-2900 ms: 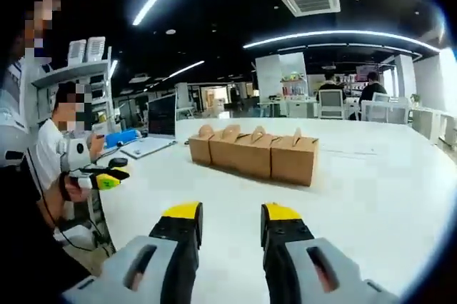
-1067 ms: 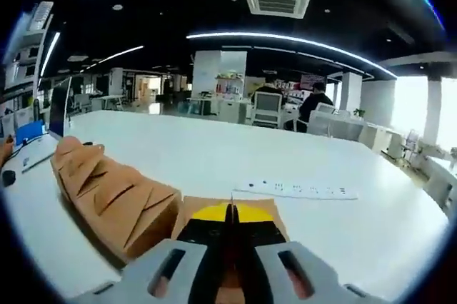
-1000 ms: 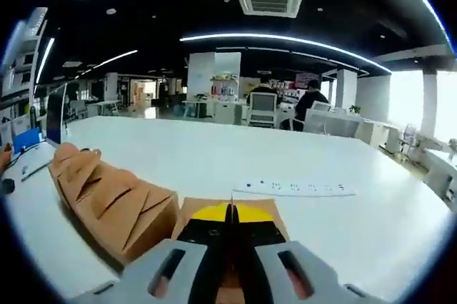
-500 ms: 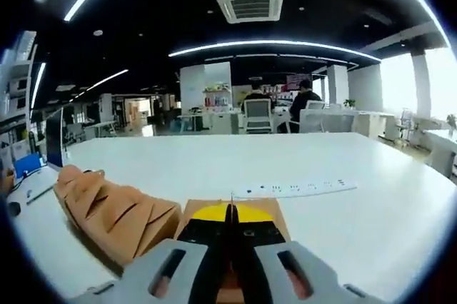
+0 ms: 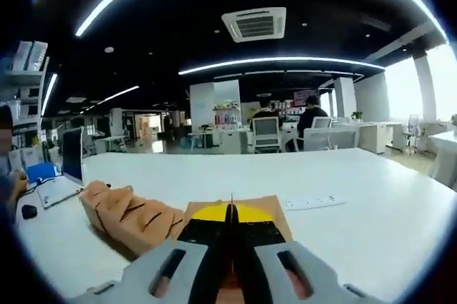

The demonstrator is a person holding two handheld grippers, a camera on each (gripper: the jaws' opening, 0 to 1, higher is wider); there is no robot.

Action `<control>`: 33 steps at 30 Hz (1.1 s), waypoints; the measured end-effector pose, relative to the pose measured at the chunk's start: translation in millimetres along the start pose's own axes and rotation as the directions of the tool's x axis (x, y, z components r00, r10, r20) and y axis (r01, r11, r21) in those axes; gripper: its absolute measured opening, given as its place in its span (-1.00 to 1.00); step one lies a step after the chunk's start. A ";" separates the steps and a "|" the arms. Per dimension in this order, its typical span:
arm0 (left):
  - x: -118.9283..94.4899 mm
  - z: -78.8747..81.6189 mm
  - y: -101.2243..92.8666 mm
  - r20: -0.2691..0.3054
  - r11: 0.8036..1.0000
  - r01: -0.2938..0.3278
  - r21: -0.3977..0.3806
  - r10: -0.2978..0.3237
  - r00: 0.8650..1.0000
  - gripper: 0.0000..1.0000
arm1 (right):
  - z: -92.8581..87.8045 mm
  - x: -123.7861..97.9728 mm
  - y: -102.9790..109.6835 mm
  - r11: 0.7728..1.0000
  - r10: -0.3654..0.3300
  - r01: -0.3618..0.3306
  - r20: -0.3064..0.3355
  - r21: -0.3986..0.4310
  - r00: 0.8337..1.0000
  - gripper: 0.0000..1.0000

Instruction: Pick up one paper box from the group, open the paper box, and remove the item inside

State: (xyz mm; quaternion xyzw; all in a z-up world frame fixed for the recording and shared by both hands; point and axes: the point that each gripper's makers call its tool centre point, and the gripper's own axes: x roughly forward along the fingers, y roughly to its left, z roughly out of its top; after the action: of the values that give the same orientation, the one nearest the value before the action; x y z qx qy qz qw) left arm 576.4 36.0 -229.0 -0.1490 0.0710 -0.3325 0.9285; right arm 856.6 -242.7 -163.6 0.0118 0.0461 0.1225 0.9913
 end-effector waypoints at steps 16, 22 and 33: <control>17.6 6.5 -18.8 -0.016 0.999 0.045 0.025 -0.044 0.999 -0.49 | 3.7 -78.4 83.6 0.874 0.486 -0.487 -0.010 -0.016 0.874 -0.95; 16.3 10.9 -21.9 -0.002 0.998 0.047 0.044 -0.047 0.999 -0.50 | -12.0 -100.9 138.7 0.705 0.708 -0.708 -0.026 -0.040 0.706 -0.95; 8.4 12.5 -17.3 -0.010 0.998 0.026 0.059 -0.025 1.000 -0.50 | -36.8 -135.9 197.1 0.463 0.876 -0.880 -0.102 -0.103 0.472 -0.95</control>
State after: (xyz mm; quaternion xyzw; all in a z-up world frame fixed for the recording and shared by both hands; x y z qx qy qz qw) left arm 575.5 20.8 -211.9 -0.1207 0.0637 -0.3469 0.9279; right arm 674.2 -84.2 -181.4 -0.0382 0.0419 0.6172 0.7848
